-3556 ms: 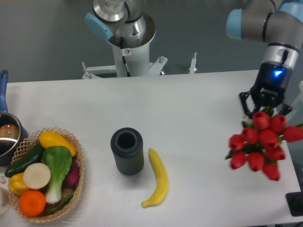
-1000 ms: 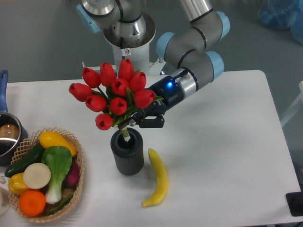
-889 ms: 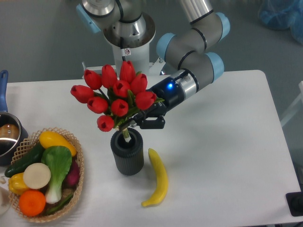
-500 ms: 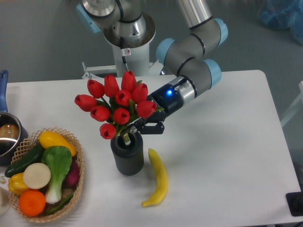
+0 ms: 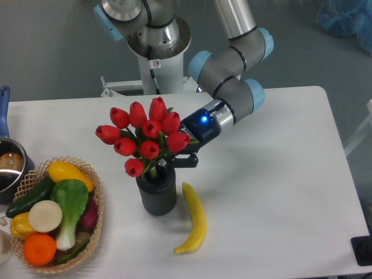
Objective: Insert the flowers into the vase
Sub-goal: 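Position the tulip stems above the vase opening, then lower the tulip stems down into the vase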
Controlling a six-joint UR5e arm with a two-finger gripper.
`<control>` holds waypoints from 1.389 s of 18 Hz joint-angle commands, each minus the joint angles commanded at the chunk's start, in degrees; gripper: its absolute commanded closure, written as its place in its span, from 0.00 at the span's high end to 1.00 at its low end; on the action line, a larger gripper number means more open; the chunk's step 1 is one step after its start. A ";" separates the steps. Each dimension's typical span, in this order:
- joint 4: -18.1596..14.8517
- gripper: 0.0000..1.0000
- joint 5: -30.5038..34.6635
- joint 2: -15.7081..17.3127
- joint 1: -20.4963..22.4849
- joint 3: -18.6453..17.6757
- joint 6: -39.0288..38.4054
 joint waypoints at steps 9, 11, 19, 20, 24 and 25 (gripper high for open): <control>0.00 0.23 0.18 -1.85 0.53 0.00 1.67; 0.00 0.24 0.18 -2.02 0.53 0.00 1.93; 0.00 0.40 0.18 -2.20 0.79 -0.18 2.02; 0.00 0.43 0.18 -2.20 0.79 -0.18 2.02; 0.00 0.50 0.26 -2.03 0.79 -0.53 2.20; 0.00 0.54 0.26 -2.03 0.88 -0.61 2.46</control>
